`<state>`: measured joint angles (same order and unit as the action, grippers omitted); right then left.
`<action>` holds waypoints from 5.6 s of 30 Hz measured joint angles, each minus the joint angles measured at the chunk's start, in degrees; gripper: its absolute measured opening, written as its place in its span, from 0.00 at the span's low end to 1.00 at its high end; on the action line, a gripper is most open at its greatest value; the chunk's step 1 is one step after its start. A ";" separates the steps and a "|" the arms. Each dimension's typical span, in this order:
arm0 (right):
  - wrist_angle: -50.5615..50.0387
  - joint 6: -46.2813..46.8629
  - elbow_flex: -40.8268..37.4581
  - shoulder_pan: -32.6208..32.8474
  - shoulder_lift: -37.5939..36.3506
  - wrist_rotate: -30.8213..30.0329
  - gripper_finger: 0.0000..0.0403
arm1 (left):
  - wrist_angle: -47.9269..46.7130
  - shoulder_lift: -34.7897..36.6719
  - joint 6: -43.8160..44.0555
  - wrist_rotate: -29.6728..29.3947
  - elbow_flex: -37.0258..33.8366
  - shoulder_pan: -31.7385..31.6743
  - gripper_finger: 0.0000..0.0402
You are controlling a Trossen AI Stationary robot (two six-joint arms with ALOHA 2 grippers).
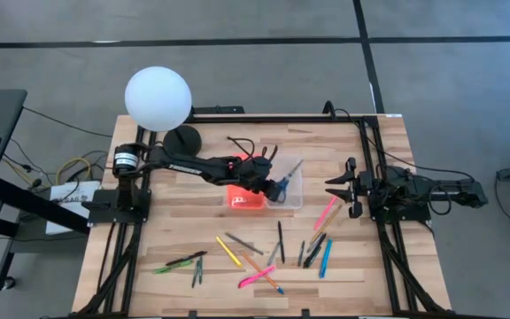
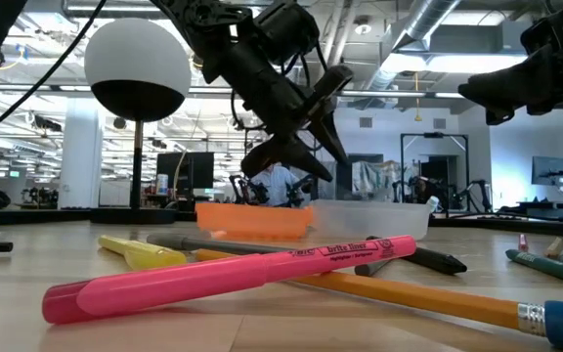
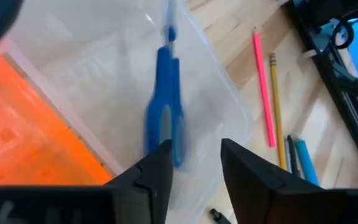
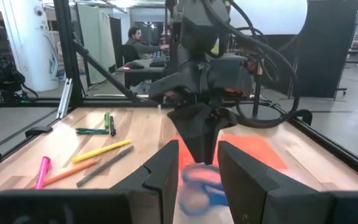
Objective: Pick & place school supplies into a supply box
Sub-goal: Put the pink pencil into the orange supply box
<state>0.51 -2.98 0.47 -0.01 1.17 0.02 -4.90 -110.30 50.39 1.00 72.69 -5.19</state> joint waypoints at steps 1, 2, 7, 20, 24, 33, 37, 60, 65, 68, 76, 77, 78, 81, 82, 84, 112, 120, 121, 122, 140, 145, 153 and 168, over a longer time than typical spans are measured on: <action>-0.01 0.00 0.00 0.00 -0.02 0.01 0.27 | -0.08 0.00 0.01 0.00 0.00 0.00 0.34; -0.02 0.00 0.00 0.00 0.00 -0.01 0.27 | -0.17 0.00 0.06 0.00 0.00 0.00 0.35; -0.04 0.02 0.00 0.00 0.00 -0.01 0.27 | -0.18 0.00 -0.26 0.39 0.00 0.00 0.39; 0.06 9.93 0.00 -1.84 3.53 -1.52 0.27 | -1.10 0.25 -16.38 17.00 0.00 -0.72 0.40; 0.37 12.01 0.00 -3.65 8.35 -2.94 0.27 | -7.08 2.36 -22.38 18.10 0.00 0.07 0.40; 4.86 18.01 0.00 -8.00 19.97 -14.48 0.27 | -22.25 12.92 -33.28 -1.78 0.00 5.75 0.40; 8.15 19.08 0.00 -9.29 26.25 -15.29 0.27 | -27.44 16.60 -35.05 -15.46 0.00 10.74 0.40; 22.71 21.08 11.94 -12.40 67.44 -19.73 0.27 | -41.69 17.88 -8.23 -43.89 -16.67 29.07 0.40; 22.00 21.62 15.41 -14.79 74.76 -19.68 0.27 | -41.77 17.86 -2.59 -44.94 -19.53 32.55 0.40; 21.79 21.59 17.42 -15.80 78.62 -19.59 0.27 | -42.13 17.86 -1.20 -45.45 -20.05 34.28 0.40; 21.78 20.55 21.64 -16.11 82.94 -19.42 0.27 | -42.16 17.86 -0.04 -45.45 -20.31 36.50 0.40; 21.45 20.54 21.95 -16.09 82.93 -19.43 0.27 | -42.17 17.86 -0.01 -45.45 -20.31 36.70 0.40; 20.91 20.52 22.12 -16.09 82.76 -19.45 0.27 | -42.17 17.86 0.02 -45.45 -20.31 36.84 0.40; 19.29 20.50 22.18 -16.11 81.59 -19.49 0.27 | -42.17 17.86 0.73 -45.40 -20.31 37.17 0.40; 18.85 20.51 22.21 -16.11 80.95 -19.49 0.27 | -42.14 17.86 0.86 -45.22 -20.36 37.31 0.40; 17.47 20.50 22.21 -15.73 79.58 -19.65 0.27 | -42.16 17.86 1.25 -43.62 -20.77 37.56 0.40; 15.68 1.47 21.77 1.16 65.00 -22.76 0.27 | -33.49 17.84 3.75 -10.21 -21.38 44.93 0.40; 13.15 0.83 21.77 2.83 65.00 -20.46 0.27 | -32.95 17.84 3.63 -10.54 -21.38 44.91 0.40; 12.38 0.86 21.77 3.32 65.01 -18.99 0.27 | -33.17 17.84 3.63 -11.07 -21.38 44.92 0.40; 11.79 1.09 21.77 3.93 65.02 -17.41 0.27 | -33.54 17.84 3.63 -11.82 -21.38 44.92 0.40; -33.09 14.56 33.88 19.30 65.68 -12.22 0.26 | -38.26 17.84 3.03 -18.34 -21.38 44.85 0.40; -38.82 14.00 33.86 19.89 67.39 -12.06 0.26 | -38.14 17.84 3.25 -19.55 -21.38 44.85 0.40; -38.15 12.01 33.86 19.78 75.87 -11.88 0.26 | -38.04 17.84 4.73 -19.84 -21.35 44.85 0.40; -38.74 15.55 34.32 16.47 82.67 -7.38 0.24 | -38.09 17.85 3.78 -22.87 -21.35 44.85 0.40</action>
<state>-38.23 12.56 34.79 16.46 83.84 -7.36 -42.99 -92.45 54.17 -21.87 51.33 39.66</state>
